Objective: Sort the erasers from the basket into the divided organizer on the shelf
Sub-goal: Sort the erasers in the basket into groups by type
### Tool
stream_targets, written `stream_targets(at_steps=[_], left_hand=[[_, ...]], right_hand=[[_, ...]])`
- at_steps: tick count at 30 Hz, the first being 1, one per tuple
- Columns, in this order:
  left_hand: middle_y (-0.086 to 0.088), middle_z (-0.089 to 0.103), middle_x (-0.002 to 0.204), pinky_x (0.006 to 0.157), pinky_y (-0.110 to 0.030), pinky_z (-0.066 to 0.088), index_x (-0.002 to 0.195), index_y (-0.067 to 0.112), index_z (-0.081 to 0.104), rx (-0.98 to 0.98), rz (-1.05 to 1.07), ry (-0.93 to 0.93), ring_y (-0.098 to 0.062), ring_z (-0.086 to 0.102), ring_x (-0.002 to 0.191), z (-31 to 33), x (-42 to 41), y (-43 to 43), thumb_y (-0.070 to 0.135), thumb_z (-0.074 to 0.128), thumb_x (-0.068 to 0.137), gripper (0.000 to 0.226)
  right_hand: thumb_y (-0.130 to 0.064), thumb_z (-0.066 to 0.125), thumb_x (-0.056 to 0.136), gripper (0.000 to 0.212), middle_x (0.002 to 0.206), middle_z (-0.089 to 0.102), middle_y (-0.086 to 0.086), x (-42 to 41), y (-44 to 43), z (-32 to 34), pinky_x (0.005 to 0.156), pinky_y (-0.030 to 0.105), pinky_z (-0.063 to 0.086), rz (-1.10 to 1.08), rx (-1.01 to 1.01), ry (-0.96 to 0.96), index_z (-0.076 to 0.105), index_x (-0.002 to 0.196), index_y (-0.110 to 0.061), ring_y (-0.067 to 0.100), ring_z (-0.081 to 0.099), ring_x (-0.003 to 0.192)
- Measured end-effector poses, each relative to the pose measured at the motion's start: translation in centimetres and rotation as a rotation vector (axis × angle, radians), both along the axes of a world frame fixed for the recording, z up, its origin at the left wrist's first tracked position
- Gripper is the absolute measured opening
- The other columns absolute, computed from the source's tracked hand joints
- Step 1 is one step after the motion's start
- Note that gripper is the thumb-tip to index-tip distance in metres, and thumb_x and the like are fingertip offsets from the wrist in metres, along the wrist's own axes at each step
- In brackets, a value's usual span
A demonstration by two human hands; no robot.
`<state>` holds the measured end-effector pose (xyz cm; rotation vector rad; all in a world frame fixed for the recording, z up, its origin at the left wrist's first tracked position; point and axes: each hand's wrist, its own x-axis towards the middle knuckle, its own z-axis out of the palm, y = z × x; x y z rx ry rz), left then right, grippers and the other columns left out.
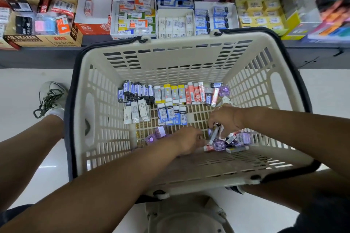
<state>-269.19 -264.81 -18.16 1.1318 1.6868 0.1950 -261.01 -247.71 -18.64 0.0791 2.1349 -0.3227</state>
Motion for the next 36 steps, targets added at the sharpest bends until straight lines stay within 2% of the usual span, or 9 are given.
stream_targets(at_steps=[8,13,17,19,21,25,27,30,36], left_hand=[[-0.008,0.059,0.127,0.085,-0.022,0.038,0.130,0.009,0.052,-0.114,0.328,-0.265,-0.024,0.056,0.114,-1.6,3.3,4.4,0.026,0.069,0.087,0.049],[-0.004,0.051,0.137,0.089,-0.021,0.034,0.137,0.010,0.047,-0.152,0.384,-0.291,-0.022,0.048,0.125,-2.2,3.3,4.7,0.034,0.070,0.086,0.060],[-0.006,0.057,0.131,0.091,-0.024,0.040,0.126,0.008,0.057,-0.146,0.442,-0.325,-0.021,0.054,0.115,-2.5,3.5,5.1,0.031,0.073,0.084,0.051],[-0.007,0.058,0.130,0.094,-0.027,0.042,0.125,0.004,0.058,-0.143,0.491,-0.358,-0.020,0.056,0.112,-2.5,3.7,5.4,0.029,0.075,0.081,0.053],[-0.007,0.058,0.130,0.092,-0.025,0.042,0.127,0.004,0.057,-0.159,0.505,-0.372,-0.021,0.055,0.115,-2.7,3.8,5.8,0.032,0.077,0.080,0.059],[-0.005,0.056,0.107,0.087,-0.030,0.046,0.090,0.016,0.060,-0.166,0.493,-0.334,-0.018,0.055,0.097,-3.0,3.8,6.7,0.034,0.075,0.081,0.026],[-0.009,0.058,0.122,0.094,-0.029,0.043,0.114,0.007,0.062,-0.154,0.480,-0.332,-0.022,0.056,0.110,-2.8,3.9,6.8,0.032,0.074,0.083,0.042],[-0.011,0.045,0.144,0.101,-0.027,0.039,0.141,0.006,0.044,-0.141,0.533,-0.430,-0.024,0.047,0.128,-2.7,4.2,6.5,0.025,0.076,0.081,0.070],[-0.009,0.054,0.131,0.085,-0.027,0.042,0.121,0.008,0.058,-0.095,0.624,-0.463,-0.022,0.054,0.114,-3.0,4.5,6.1,0.026,0.072,0.085,0.043]], right_hand=[[-0.042,0.081,0.067,0.077,0.130,0.041,-0.002,0.0,0.9,1.6,0.103,0.037,0.035,0.129,0.017,-0.093,0.043,0.132,-0.024,0.021,0.042,0.122],[-0.038,0.078,0.071,0.077,0.137,0.034,-0.002,-0.4,1.0,2.4,0.106,0.042,0.028,0.275,0.115,-0.118,0.040,0.138,-0.028,0.023,0.027,0.133],[-0.040,0.078,0.070,0.084,0.143,0.031,-0.002,0.4,1.5,2.5,0.111,0.046,0.018,0.238,0.160,-0.076,0.036,0.142,-0.030,0.024,0.020,0.138],[-0.039,0.077,0.072,0.083,0.143,0.032,-0.002,0.5,1.8,2.5,0.110,0.044,0.023,0.198,0.151,-0.065,0.035,0.143,-0.029,0.024,0.025,0.136],[-0.039,0.075,0.076,0.074,0.140,0.035,0.000,0.2,2.3,2.5,0.103,0.039,0.039,0.189,0.147,-0.050,0.040,0.141,-0.028,0.023,0.039,0.126],[-0.033,0.075,0.078,0.062,0.137,0.043,0.000,0.0,3.1,2.2,0.094,0.037,0.047,0.177,0.173,-0.075,0.049,0.134,-0.028,0.024,0.050,0.117],[-0.030,0.074,0.080,0.061,0.133,0.048,0.000,0.1,3.3,2.0,0.094,0.035,0.047,0.160,0.174,-0.085,0.049,0.135,-0.027,0.023,0.052,0.116],[-0.021,0.071,0.083,0.059,0.135,0.049,0.001,0.2,3.4,1.6,0.096,0.031,0.045,0.082,0.118,-0.126,0.047,0.137,-0.022,0.022,0.050,0.120],[-0.015,0.074,0.079,0.048,0.129,0.054,-0.002,0.4,3.5,1.4,0.097,0.032,0.045,-0.053,0.027,-0.134,0.057,0.124,-0.021,0.018,0.053,0.117]])
